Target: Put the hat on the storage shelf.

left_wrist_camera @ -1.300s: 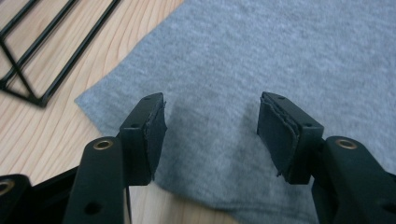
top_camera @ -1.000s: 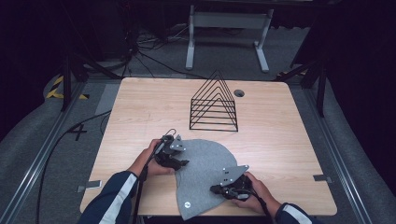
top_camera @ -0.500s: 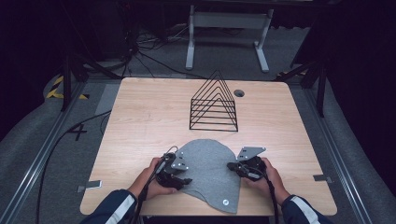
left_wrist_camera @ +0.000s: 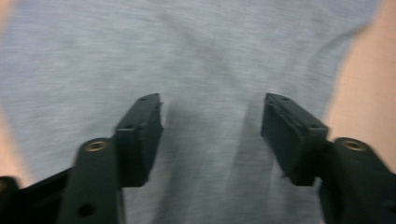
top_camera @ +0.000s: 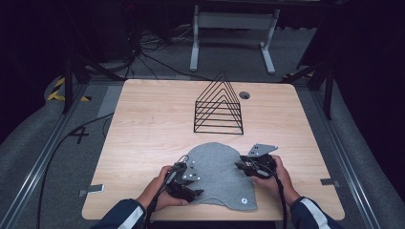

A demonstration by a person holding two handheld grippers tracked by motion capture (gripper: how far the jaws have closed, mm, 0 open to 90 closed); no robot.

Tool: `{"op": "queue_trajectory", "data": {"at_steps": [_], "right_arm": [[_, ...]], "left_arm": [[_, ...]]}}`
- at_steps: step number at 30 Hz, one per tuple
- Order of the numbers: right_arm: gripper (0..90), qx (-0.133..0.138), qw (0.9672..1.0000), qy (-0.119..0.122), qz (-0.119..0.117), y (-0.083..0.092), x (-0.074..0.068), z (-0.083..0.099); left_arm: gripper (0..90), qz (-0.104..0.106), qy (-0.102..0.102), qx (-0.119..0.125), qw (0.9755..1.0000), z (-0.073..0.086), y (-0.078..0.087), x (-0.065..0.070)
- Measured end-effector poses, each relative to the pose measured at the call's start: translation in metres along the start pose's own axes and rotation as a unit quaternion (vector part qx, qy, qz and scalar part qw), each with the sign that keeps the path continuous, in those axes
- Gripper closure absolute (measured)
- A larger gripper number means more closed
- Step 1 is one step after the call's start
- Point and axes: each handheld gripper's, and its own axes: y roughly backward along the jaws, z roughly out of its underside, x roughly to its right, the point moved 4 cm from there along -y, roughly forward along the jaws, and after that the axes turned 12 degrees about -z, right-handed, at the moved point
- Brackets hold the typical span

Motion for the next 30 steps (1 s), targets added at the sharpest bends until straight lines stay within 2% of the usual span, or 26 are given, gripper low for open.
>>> {"op": "queue_trajectory", "data": {"at_steps": [1, 2, 3, 4, 5, 6, 8, 10, 12, 14, 16, 17, 20, 23, 26, 28, 30], "right_arm": [[56.5, 0.003, 1.0, -0.008, -0.005, 0.002, 0.001, 0.0], [54.5, 0.004, 0.9999, -0.014, -0.01, 0.003, 0.001, -0.001], [51.3, 0.005, 0.9998, -0.017, -0.005, 0.005, 0.002, -0.001], [47.0, 0.01, 0.9997, -0.022, -0.002, 0.006, 0.003, -0.001], [45.4, 0.011, 0.9995, -0.029, -0.003, 0.006, 0.004, -0.001], [44.5, 0.011, 0.9993, -0.035, 0.0, 0.006, 0.004, -0.001], [42.0, 0.005, 0.999, -0.042, -0.014, 0.003, 0.003, 0.0], [37.3, -0.002, 0.9988, -0.047, -0.016, 0.0, 0.001, 0.001], [30.3, -0.011, 0.9986, -0.049, -0.013, -0.004, 0.0, 0.001], [26.4, -0.019, 0.9983, -0.054, -0.007, -0.008, 0.0, 0.003], [21.9, -0.026, 0.9977, -0.062, -0.002, -0.011, 0.001, 0.004], [21.2, -0.024, 0.9976, -0.064, -0.005, -0.011, 0.001, 0.004], [19.2, -0.024, 0.9979, -0.06, -0.002, -0.013, 0.0, 0.004], [19.6, -0.024, 0.9985, -0.048, -0.008, -0.014, -0.002, 0.003], [27.2, -0.026, 0.9985, -0.046, -0.012, -0.014, -0.004, 0.002], [34.1, -0.032, 0.9984, -0.043, -0.016, -0.013, -0.007, 0.001], [38.7, -0.038, 0.9981, -0.043, -0.02, -0.012, -0.009, -0.001]], "left_arm": [[33.5, -0.009, 0.008, 0.0, 0.9999, 0.0, 0.002, -0.006], [31.0, -0.012, 0.024, 0.01, 0.9996, 0.0, 0.003, -0.012], [29.2, -0.024, 0.028, 0.012, 0.9992, 0.001, 0.003, -0.02], [28.4, -0.048, 0.027, 0.007, 0.9985, 0.003, 0.002, -0.029], [26.8, -0.056, 0.035, 0.005, 0.9978, 0.005, 0.001, -0.036], [25.9, -0.052, 0.048, 0.006, 0.9975, 0.008, -0.001, -0.044], [25.2, -0.055, 0.066, 0.004, 0.9963, 0.011, -0.005, -0.055], [23.3, -0.046, 0.087, 0.001, 0.9952, 0.015, -0.009, -0.065], [21.9, -0.047, 0.086, -0.012, 0.9951, 0.017, -0.014, -0.071], [20.8, -0.036, 0.089, -0.024, 0.9951, 0.017, -0.019, -0.076], [18.3, -0.033, 0.097, -0.019, 0.9945, 0.017, -0.023, -0.077], [18.3, -0.027, 0.097, -0.019, 0.9948, 0.017, -0.024, -0.077], [16.1, -0.028, 0.095, -0.016, 0.995, 0.016, -0.026, -0.075], [16.0, -0.017, 0.08, -0.023, 0.9964, 0.013, -0.025, -0.069], [17.7, -0.014, 0.08, -0.032, 0.9962, 0.009, -0.024, -0.061], [23.1, -0.01, 0.072, -0.035, 0.9968, 0.008, -0.022, -0.058], [27.7, -0.008, 0.075, -0.036, 0.9965, 0.007, -0.021, -0.056]]}}
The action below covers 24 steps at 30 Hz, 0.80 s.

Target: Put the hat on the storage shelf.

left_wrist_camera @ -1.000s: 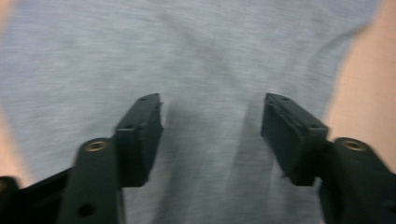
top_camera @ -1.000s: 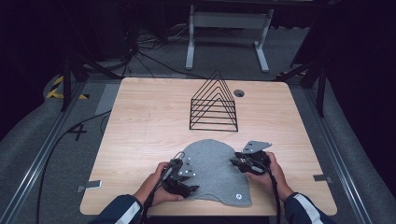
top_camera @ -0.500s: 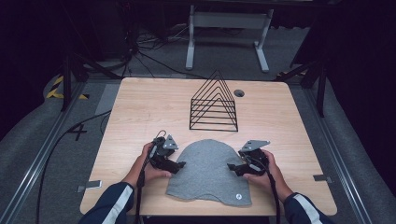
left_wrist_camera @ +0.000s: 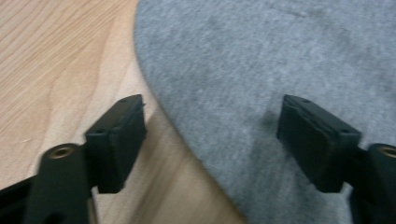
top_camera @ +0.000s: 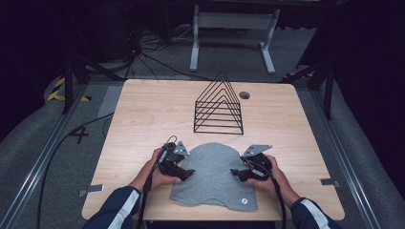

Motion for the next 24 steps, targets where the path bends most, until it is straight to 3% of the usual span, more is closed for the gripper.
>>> {"op": "queue_trajectory", "data": {"at_steps": [2, 6, 9, 12, 18, 24], "right_arm": [[42.3, -0.002, 1.0, 0.001, -0.003, 0.0, -0.001, 0.0], [60.0, 0.001, 0.9998, 0.006, -0.016, 0.001, -0.005, -0.001], [69.0, 0.004, 0.9996, 0.01, -0.026, 0.0, -0.008, 0.0], [77.3, 0.007, 0.9992, 0.009, -0.038, 0.001, -0.007, 0.0], [83.2, 0.005, 0.9992, 0.013, -0.038, 0.002, -0.007, 0.0], [83.7, 0.014, 0.9991, 0.022, -0.035, 0.011, -0.006, -0.003]], "left_arm": [[30.8, 0.004, -0.004, 0.002, 1.0, 0.0, 0.001, 0.0], [48.7, 0.015, -0.011, 0.011, 0.9998, -0.001, 0.003, 0.004], [52.2, 0.01, -0.005, 0.009, 0.9999, -0.001, 0.003, 0.003], [65.3, 0.019, 0.001, 0.013, 0.9997, 0.0, 0.004, 0.003], [81.8, 0.03, -0.002, 0.016, 0.9994, 0.0, 0.005, 0.003], [83.9, 0.024, -0.022, 0.027, 0.9991, -0.008, 0.013, 0.0]]}}
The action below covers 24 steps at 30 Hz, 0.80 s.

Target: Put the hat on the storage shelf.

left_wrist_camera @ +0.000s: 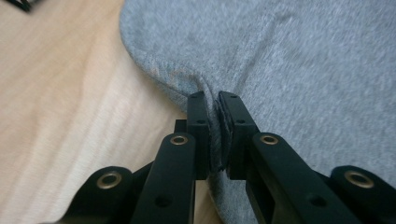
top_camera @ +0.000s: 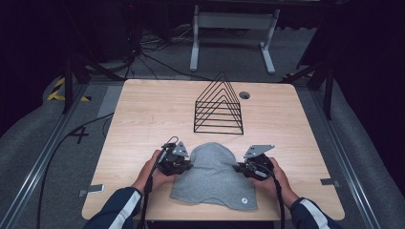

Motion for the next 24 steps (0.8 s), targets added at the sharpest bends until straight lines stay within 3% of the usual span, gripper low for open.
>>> {"op": "queue_trajectory", "data": {"at_steps": [8, 18, 24], "right_arm": [[83.9, 0.033, 0.9991, 0.023, 0.015, 0.028, 0.0, -0.018], [84.0, 0.093, 0.9933, 0.053, 0.043, 0.081, 0.01, -0.061], [84.0, 0.117, 0.9891, 0.068, 0.059, 0.112, 0.016, -0.09]], "left_arm": [[84.2, -0.026, -0.022, 0.037, 0.9987, -0.028, 0.022, -0.008], [84.3, -0.057, -0.048, 0.086, 0.9935, -0.081, 0.064, -0.025], [84.4, -0.077, -0.057, 0.114, 0.9889, -0.114, 0.086, -0.039]]}}
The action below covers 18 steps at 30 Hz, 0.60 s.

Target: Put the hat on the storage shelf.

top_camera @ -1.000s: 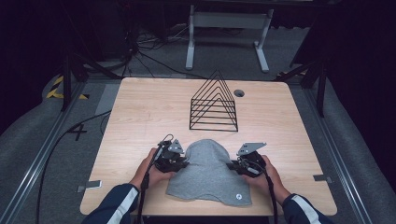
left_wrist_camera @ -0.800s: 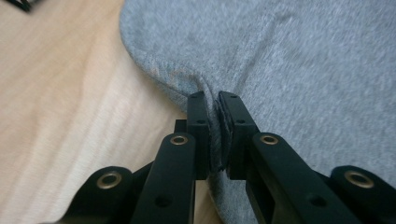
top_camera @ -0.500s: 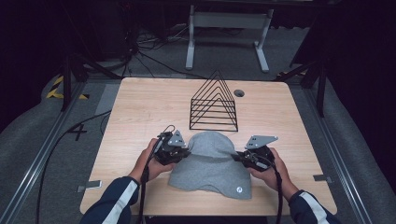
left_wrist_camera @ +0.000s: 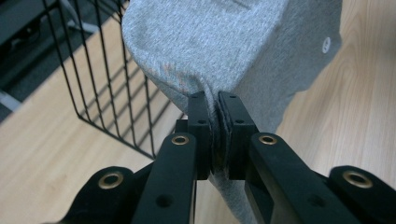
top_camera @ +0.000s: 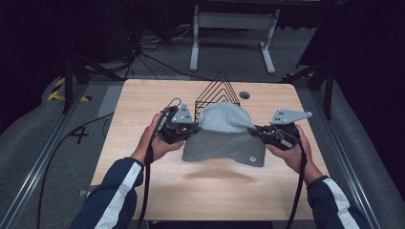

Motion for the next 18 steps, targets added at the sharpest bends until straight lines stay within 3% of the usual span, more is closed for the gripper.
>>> {"op": "queue_trajectory", "data": {"at_steps": [3, 4, 6, 11, 15, 18], "right_arm": [[84.0, 0.008, 0.9998, 0.011, 0.012, 0.011, 0.006, -0.022], [84.0, 0.008, 0.9998, 0.011, 0.012, 0.011, 0.006, -0.022], [84.0, 0.019, 0.9994, 0.02, 0.022, 0.019, 0.01, -0.04], [84.0, 0.042, 0.998, 0.025, 0.04, 0.036, 0.024, -0.076], [84.0, 0.062, 0.9959, 0.027, 0.06, 0.049, 0.043, -0.106], [84.1, 0.062, 0.9954, 0.024, 0.069, 0.05, 0.049, -0.113]], "left_arm": [[84.4, -0.014, 0.0, 0.016, 0.9998, -0.021, 0.01, -0.014], [84.5, -0.014, 0.0, 0.016, 0.9998, -0.021, 0.01, -0.014], [84.6, -0.024, -0.008, 0.029, 0.9992, -0.037, 0.017, -0.027], [84.8, -0.038, 0.0, 0.049, 0.9981, -0.067, 0.027, -0.048], [84.8, -0.046, 0.005, 0.057, 0.9973, -0.089, 0.027, -0.062], [84.8, -0.055, 0.006, 0.056, 0.9969, -0.101, 0.024, -0.072]]}}
